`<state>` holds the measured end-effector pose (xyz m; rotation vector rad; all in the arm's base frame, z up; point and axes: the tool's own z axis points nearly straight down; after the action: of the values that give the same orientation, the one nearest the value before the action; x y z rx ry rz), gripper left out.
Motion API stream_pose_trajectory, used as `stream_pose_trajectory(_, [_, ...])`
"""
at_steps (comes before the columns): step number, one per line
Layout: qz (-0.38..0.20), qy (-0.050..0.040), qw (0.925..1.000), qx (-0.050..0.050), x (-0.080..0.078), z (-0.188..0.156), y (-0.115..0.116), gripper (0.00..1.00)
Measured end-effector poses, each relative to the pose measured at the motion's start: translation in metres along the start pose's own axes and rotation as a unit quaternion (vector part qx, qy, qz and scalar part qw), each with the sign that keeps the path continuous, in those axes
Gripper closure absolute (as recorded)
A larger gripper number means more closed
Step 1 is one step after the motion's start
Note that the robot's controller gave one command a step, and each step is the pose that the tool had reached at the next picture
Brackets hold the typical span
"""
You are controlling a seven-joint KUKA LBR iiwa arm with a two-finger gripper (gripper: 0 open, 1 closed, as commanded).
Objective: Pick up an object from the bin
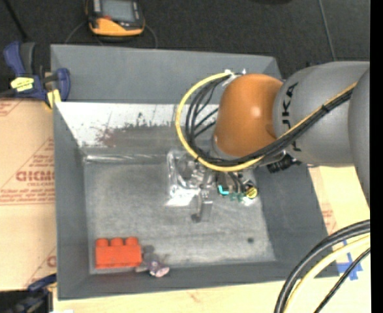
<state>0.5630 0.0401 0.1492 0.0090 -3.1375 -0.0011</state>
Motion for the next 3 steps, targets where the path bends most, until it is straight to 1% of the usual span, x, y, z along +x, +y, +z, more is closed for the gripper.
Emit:
stream_pose_trajectory(1, [-0.073, -0.0101, 0.9973, 0.001, -0.057, 0.061, 0.011, 0.0])
stream_pose_trajectory(2, [-0.063, -0.0054, 0.998, -0.002, -0.01, 0.011, 0.101, 0.0])
stream_pose_trajectory(3, [-0.354, -0.0017, 0.9352, 0.001, 0.056, 0.039, 0.136, 0.0])
